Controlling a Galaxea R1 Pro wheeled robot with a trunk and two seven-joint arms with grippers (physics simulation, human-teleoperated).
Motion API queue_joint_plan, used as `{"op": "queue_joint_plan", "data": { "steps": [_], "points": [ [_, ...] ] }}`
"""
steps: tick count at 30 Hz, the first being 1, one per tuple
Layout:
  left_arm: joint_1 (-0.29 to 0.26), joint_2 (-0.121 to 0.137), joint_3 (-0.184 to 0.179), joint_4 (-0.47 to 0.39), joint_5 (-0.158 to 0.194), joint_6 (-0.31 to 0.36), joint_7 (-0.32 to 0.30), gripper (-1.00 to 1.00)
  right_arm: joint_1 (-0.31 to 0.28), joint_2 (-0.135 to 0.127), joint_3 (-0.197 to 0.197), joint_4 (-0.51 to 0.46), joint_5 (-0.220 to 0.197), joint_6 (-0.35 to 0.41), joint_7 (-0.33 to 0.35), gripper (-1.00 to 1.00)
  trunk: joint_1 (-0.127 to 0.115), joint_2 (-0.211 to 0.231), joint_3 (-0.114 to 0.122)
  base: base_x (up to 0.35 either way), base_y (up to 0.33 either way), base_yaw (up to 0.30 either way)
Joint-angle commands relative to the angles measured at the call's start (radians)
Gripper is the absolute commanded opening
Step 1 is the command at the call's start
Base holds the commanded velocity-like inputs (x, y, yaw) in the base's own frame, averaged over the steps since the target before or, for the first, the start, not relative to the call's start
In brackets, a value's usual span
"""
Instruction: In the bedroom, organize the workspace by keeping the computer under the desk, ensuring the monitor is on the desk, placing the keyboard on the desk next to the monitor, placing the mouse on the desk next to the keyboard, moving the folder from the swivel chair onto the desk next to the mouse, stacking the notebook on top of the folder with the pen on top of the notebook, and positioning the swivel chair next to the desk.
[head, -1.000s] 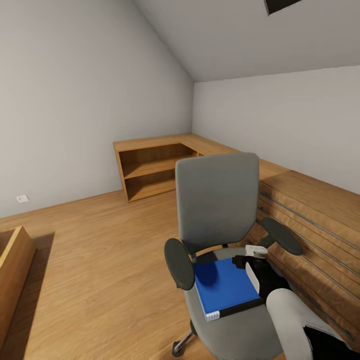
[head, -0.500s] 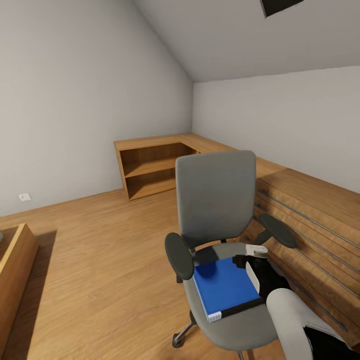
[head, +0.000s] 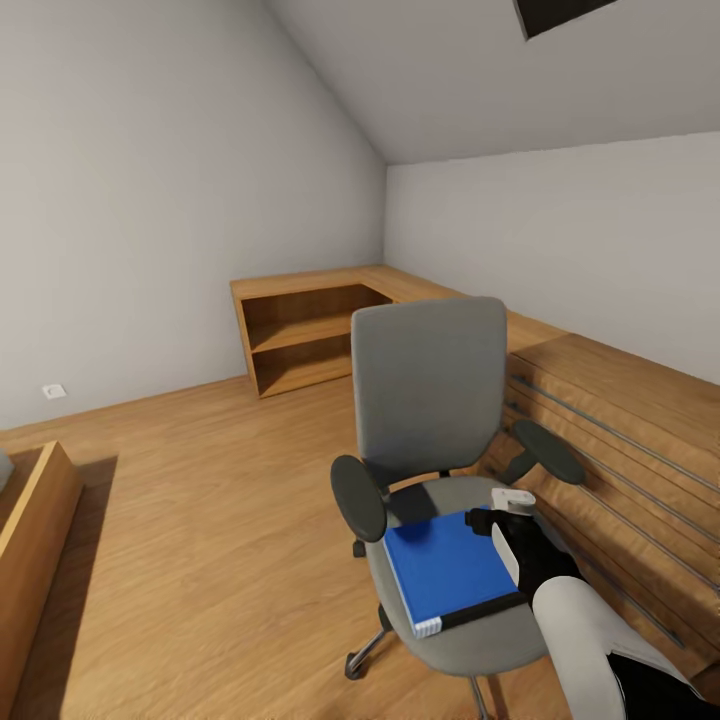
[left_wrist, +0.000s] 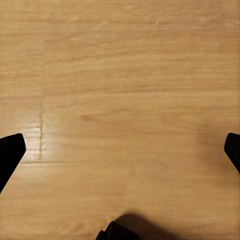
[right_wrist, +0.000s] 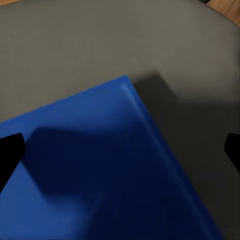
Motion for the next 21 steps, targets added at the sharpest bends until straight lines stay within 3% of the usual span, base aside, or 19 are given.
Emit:
{"op": "queue_joint_plan", "data": {
  "steps": [1, 12, 21],
  "points": [
    [0.000, 0.000, 0.000, 0.000, 0.010, -0.003, 0.001, 1.00, 0.000, 0.001, -0.007, 0.014, 0.009, 0.005, 0.002, 1.00, 0.000, 0.000, -0.001, -0.012, 0.000, 0.000],
    [0.000, 0.000, 0.000, 0.000, 0.010, -0.003, 0.000, 1.00, 0.000, 0.001, -0.007, 0.013, 0.010, 0.004, 0.000, 1.00, 0.000, 0.000, -0.001, -0.111, 0.000, 0.000],
    [0.000, 0.000, 0.000, 0.000, 0.010, -0.003, -0.001, 1.00, 0.000, 0.000, -0.007, 0.011, 0.011, 0.004, 0.001, 1.00, 0.000, 0.000, -0.001, -0.019, 0.000, 0.000]
  ]
}}
